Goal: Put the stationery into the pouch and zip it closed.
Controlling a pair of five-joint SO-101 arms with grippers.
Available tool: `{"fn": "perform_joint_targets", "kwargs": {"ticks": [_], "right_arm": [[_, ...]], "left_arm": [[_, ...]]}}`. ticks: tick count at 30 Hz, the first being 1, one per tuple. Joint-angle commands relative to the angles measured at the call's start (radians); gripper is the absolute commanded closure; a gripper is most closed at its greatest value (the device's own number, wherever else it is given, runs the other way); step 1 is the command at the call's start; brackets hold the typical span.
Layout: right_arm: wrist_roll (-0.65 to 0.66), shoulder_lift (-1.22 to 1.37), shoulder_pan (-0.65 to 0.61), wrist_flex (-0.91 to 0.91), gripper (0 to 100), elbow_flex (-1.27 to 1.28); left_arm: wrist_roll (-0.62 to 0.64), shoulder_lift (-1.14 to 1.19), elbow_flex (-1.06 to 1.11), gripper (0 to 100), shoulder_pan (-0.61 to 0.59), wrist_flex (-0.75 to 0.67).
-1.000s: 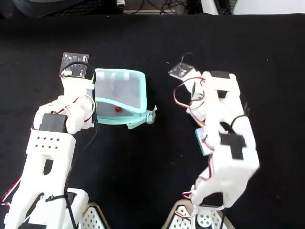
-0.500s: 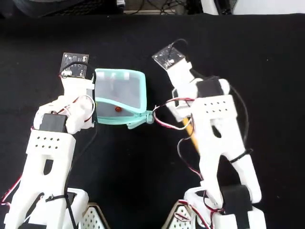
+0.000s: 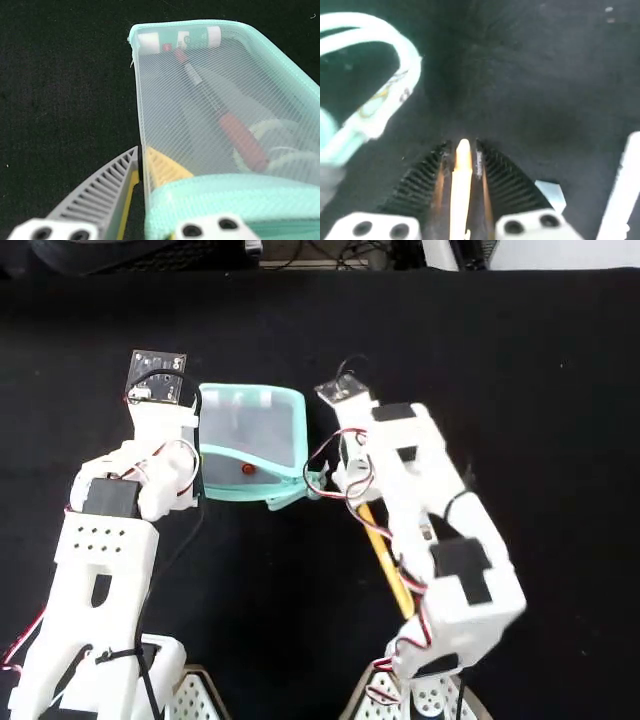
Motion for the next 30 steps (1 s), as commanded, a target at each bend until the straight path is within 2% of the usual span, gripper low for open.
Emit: {"fn": "perform_joint_targets", "kwargs": {"ticks": [1, 5, 11, 21, 26, 30], "right_arm": [[-0.006, 0.047, -0.006, 0.014, 93.8, -0.081], [-0.003, 0.097, -0.011, 0.052, 80.8, -0.127], [-0.003, 0.111, -0.011, 0.055, 90.8, -0.13], [-0.003, 0.114, -0.009, 0.049, 88.0, -0.065], [0.04, 0.114, -0.009, 0.046, 88.1, -0.033], [0.044, 0.11, -0.009, -0.003, 88.3, 0.018]], "left_arm": [[0.0, 0.014, 0.008, 97, -0.012, 0.0], [0.0, 0.014, 0.01, 97, -0.012, 0.0], [0.0, 0.014, 0.012, 97, -0.012, 0.0], [0.0, 0.014, 0.01, 97, -0.012, 0.0], [0.0, 0.014, 0.012, 97, -0.012, 0.0], [0.0, 0.014, 0.013, 97, -0.012, 0.0]]}}
